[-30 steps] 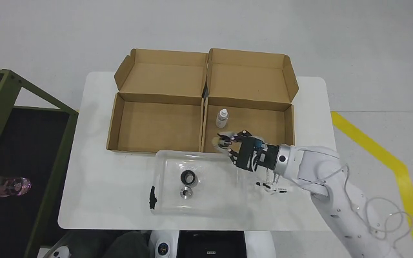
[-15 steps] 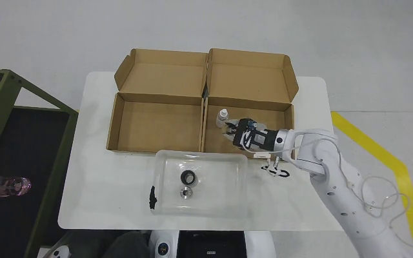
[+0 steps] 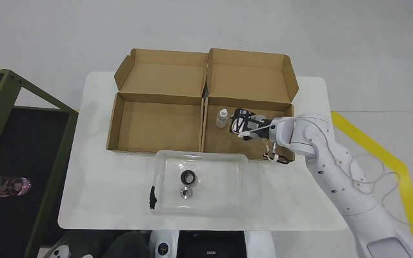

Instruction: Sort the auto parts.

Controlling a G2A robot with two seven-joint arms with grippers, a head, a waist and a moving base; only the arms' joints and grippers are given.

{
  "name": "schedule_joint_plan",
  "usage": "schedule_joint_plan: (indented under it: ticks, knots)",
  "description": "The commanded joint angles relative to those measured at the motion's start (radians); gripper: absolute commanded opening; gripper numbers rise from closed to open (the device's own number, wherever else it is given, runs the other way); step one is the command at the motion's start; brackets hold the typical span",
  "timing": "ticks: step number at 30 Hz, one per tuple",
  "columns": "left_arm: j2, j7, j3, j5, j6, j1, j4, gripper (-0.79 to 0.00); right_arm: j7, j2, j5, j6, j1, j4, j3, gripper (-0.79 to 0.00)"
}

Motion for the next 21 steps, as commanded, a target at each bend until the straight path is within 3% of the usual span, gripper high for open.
schedule_joint_plan:
  ticks: [1,18,21]
  knots:
    - [0.0,0.0,0.0,0.0,0.0,0.0,0.0,0.0,0.009,-0.004,-0.009,0.005,0.016,0.025,-0.012,-0.785]
    - [0.0,0.0,0.0,0.0,0.0,0.0,0.0,0.0,0.021,-0.038,-0.063,0.036,0.1,0.185,-0.11,-0.785]
    - [0.0,0.0,0.0,0.0,0.0,0.0,0.0,0.0,0.023,-0.043,-0.076,0.043,0.107,0.202,-0.121,-0.705]
